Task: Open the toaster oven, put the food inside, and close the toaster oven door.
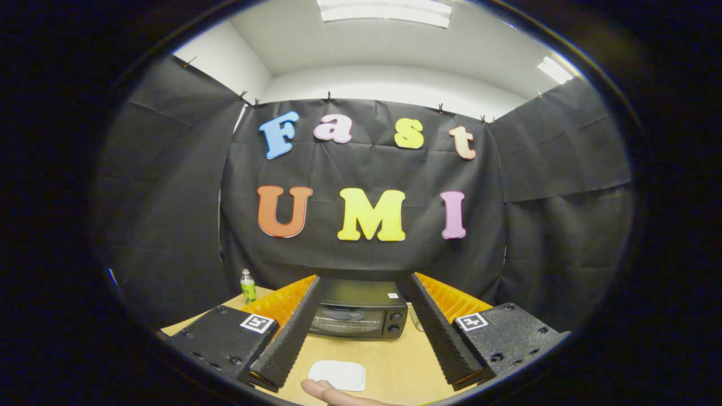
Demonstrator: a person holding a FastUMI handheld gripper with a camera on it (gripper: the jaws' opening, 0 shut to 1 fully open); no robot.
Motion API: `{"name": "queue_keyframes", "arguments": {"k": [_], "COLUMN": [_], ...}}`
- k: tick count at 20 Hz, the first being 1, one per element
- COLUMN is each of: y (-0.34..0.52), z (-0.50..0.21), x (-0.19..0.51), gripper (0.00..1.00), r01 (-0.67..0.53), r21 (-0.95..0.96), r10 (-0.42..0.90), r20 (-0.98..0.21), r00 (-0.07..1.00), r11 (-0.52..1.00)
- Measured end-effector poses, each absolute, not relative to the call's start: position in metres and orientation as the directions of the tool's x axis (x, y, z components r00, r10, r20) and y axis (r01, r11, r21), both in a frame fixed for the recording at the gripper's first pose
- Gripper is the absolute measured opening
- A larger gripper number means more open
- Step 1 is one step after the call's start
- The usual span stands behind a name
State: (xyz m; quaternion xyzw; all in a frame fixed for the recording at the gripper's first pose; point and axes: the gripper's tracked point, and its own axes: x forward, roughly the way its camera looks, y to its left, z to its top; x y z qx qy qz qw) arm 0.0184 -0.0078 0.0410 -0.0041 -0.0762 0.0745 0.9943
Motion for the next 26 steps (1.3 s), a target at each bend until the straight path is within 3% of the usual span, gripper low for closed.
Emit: {"name": "queue_keyframes", "arguments": {"k": [2,9,15,26], "y": [-0.015,-0.008,-0.025,-0.040], "z": [0.037,0.015,0.023,0.018], "x": [0.017,0.018,0.015,0.018], "gripper": [1.00,1.00,1.00,1.00], "r01": [-0.109,-0.176,-0.167,-0.186], "r21": [0.001,0.076,0.087,0.152], "r10": [0.108,0.172,0.159,0.179], "r20": [0.148,0.060,0.096,0.058], "r00": [0.983,0.983,0.983,0.982], "r11": [0.994,0.981,0.982,0.971]}}
